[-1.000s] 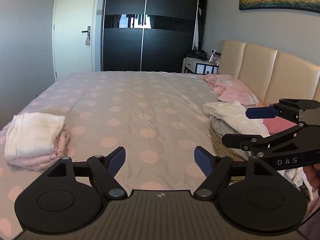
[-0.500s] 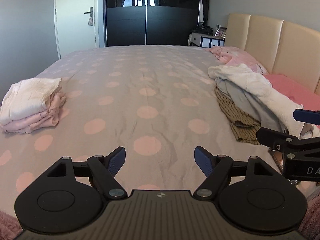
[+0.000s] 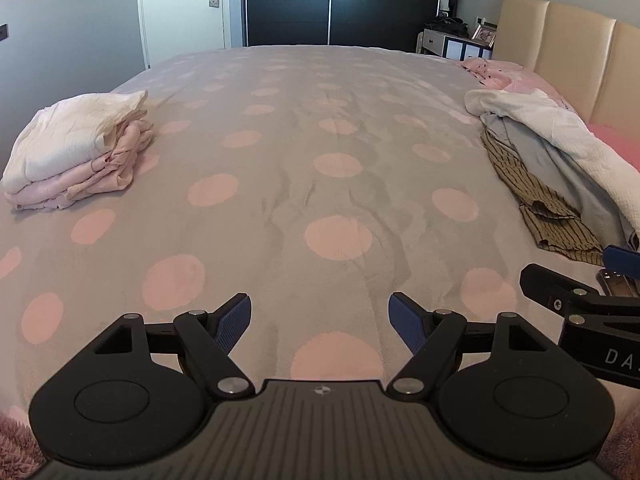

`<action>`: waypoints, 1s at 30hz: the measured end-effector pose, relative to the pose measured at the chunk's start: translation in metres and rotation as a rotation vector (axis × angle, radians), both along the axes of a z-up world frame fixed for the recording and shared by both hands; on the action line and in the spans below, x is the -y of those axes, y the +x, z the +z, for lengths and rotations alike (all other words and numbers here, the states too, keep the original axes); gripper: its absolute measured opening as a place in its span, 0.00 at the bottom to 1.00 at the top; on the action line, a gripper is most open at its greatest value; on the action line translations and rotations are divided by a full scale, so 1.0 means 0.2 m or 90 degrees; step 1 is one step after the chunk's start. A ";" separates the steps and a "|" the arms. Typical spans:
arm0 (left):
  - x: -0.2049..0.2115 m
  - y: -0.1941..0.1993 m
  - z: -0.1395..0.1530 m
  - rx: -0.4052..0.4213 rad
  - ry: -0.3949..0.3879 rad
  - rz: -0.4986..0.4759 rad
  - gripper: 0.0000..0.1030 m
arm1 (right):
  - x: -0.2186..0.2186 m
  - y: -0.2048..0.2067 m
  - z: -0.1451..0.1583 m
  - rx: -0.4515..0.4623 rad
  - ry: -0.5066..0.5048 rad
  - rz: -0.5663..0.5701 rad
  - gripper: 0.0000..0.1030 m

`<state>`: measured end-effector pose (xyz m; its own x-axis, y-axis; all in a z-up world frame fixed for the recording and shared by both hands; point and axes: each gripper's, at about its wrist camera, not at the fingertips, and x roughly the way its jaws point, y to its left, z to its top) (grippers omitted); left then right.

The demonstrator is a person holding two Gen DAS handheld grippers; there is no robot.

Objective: Fold clothes

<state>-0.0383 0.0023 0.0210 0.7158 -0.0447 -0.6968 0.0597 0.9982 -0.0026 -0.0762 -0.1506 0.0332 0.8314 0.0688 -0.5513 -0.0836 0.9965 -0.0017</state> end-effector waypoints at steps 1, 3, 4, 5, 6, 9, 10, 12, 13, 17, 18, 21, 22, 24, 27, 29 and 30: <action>0.00 0.01 -0.01 0.001 0.002 0.002 0.73 | 0.00 0.00 0.00 0.002 0.000 0.002 0.96; 0.00 0.02 -0.02 0.000 0.007 0.005 0.73 | -0.01 0.01 -0.01 0.006 -0.001 0.006 0.96; 0.01 0.02 -0.02 -0.001 0.011 0.006 0.73 | -0.01 0.01 -0.01 0.009 0.000 0.006 0.96; 0.01 0.02 -0.03 -0.001 0.016 0.006 0.73 | -0.01 0.01 -0.02 0.009 0.001 0.006 0.96; 0.02 0.03 -0.03 -0.002 0.021 0.006 0.73 | 0.00 0.01 -0.02 0.009 0.003 0.006 0.96; 0.02 0.03 -0.03 -0.005 0.023 0.007 0.73 | 0.00 0.01 -0.02 0.007 0.006 0.003 0.96; 0.02 0.03 -0.02 -0.004 0.024 0.008 0.73 | 0.00 0.00 -0.01 0.009 0.007 0.003 0.96; 0.02 0.02 -0.02 0.001 0.025 0.010 0.73 | 0.00 -0.01 -0.01 0.013 0.007 0.004 0.96; 0.02 0.02 -0.02 0.002 0.026 0.010 0.73 | 0.00 -0.01 0.00 0.014 0.007 0.004 0.96; 0.01 0.00 -0.01 0.007 0.028 0.011 0.73 | -0.01 -0.02 0.00 0.016 0.008 0.006 0.96; 0.01 0.00 -0.01 0.008 0.029 0.010 0.73 | -0.01 -0.02 0.00 0.017 0.008 0.007 0.96; 0.01 0.00 0.00 0.011 0.031 0.009 0.73 | -0.01 -0.03 0.01 0.021 0.006 0.007 0.96; 0.01 0.00 0.00 0.012 0.032 0.008 0.73 | -0.01 -0.03 0.02 0.023 0.006 0.006 0.96; 0.01 -0.01 0.00 0.014 0.033 0.007 0.73 | -0.01 -0.03 0.02 0.025 0.007 0.007 0.96; 0.01 -0.01 0.01 0.017 0.035 0.006 0.73 | -0.01 -0.04 0.03 0.028 0.007 0.008 0.96; 0.01 -0.01 0.01 0.019 0.037 0.005 0.73 | -0.01 -0.04 0.03 0.029 0.007 0.009 0.96; 0.02 -0.01 0.01 0.020 0.038 0.004 0.73 | -0.01 -0.04 0.03 0.029 0.007 0.010 0.96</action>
